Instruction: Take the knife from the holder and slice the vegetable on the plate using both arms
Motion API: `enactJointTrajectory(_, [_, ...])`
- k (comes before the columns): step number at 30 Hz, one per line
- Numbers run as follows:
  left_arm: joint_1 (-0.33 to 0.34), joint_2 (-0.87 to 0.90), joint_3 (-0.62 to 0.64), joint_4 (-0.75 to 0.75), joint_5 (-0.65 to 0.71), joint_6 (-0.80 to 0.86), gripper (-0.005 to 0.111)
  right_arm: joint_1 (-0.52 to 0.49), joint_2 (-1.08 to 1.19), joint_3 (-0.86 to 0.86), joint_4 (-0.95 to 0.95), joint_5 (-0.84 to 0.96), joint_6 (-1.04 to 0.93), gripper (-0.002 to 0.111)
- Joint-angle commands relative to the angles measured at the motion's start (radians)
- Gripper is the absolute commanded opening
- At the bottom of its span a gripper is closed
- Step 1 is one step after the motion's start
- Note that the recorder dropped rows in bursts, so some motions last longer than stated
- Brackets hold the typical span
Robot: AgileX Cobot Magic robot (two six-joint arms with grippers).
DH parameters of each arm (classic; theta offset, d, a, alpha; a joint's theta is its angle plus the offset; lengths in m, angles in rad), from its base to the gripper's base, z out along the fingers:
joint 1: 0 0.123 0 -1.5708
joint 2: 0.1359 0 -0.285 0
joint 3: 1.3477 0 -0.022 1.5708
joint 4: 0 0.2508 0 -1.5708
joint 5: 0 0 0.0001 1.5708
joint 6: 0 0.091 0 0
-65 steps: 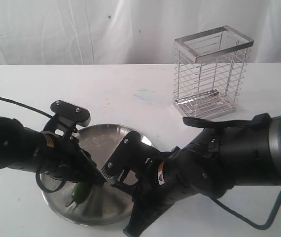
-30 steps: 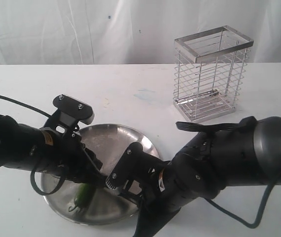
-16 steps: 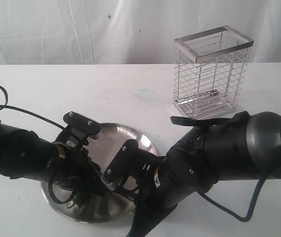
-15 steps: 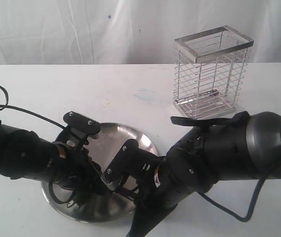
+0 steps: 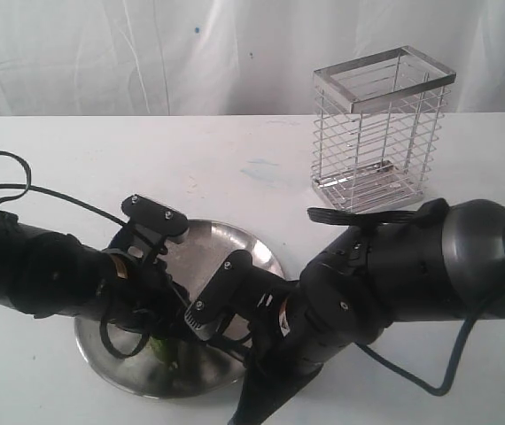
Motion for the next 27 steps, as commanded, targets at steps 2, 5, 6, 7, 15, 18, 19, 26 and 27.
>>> enactJointTrajectory(2, [0.0,-0.12,-0.009,-0.001,0.065,0.051,0.038,0.007,-0.003,-0.005,0.007,0.032,-0.02,0.0])
enactJointTrajectory(5, [0.008,-0.162,-0.009,0.0,0.117,0.079,0.038,0.007,-0.003,-0.005,0.005,0.034,-0.02,0.0])
enactJointTrajectory(6, [0.012,-0.168,-0.009,0.0,0.138,0.087,0.038,0.007,-0.003,-0.005,0.005,0.034,-0.02,0.0])
enactJointTrajectory(7, [0.02,-0.173,-0.009,0.0,0.161,0.089,0.038,0.007,-0.004,-0.007,-0.004,0.034,-0.02,0.0])
enactJointTrajectory(15, [0.04,-0.192,-0.008,0.024,0.252,0.089,0.038,0.001,-0.004,-0.033,-0.091,0.048,0.067,0.0])
enactJointTrajectory(18, [0.04,-0.204,-0.008,0.024,0.252,0.087,0.038,-0.013,-0.004,-0.038,-0.099,0.067,0.078,0.0])
enactJointTrajectory(19, [0.04,-0.21,-0.008,0.024,0.252,0.087,0.038,-0.018,-0.004,-0.038,-0.099,0.067,0.078,0.0])
enactJointTrajectory(26, [0.04,-0.238,-0.008,0.011,0.271,0.085,0.038,-0.022,-0.033,-0.038,-0.099,0.029,0.101,0.0])
enactJointTrajectory(27, [0.04,-0.242,-0.008,0.003,0.286,0.083,0.038,-0.022,-0.038,-0.038,-0.099,0.027,0.103,0.0])
